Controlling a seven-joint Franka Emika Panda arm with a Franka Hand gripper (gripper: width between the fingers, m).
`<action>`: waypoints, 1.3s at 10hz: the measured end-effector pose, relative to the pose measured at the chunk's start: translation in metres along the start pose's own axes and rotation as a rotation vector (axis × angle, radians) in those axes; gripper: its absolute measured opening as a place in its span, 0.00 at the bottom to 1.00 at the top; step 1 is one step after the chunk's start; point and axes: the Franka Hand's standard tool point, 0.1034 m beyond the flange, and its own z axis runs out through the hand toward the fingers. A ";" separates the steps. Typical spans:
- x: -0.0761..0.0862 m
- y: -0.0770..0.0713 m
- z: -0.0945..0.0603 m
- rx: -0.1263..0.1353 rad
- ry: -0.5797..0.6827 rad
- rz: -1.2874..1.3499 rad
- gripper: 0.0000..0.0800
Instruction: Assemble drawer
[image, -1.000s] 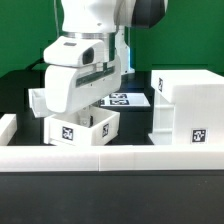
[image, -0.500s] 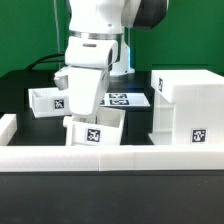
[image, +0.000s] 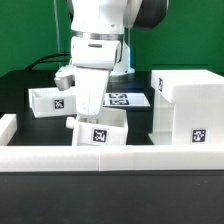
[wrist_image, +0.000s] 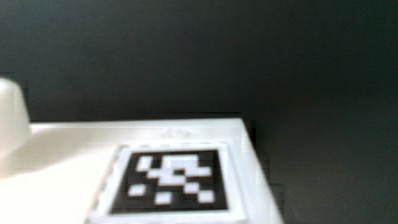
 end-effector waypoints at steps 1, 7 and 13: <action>0.006 -0.001 0.001 0.002 0.004 0.007 0.05; -0.018 0.003 0.001 -0.006 0.065 -0.011 0.05; -0.001 0.010 0.005 0.020 0.066 -0.016 0.05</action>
Offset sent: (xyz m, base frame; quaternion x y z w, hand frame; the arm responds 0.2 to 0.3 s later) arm 0.0071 0.0090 0.0052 0.0010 0.0562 -0.0062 0.9984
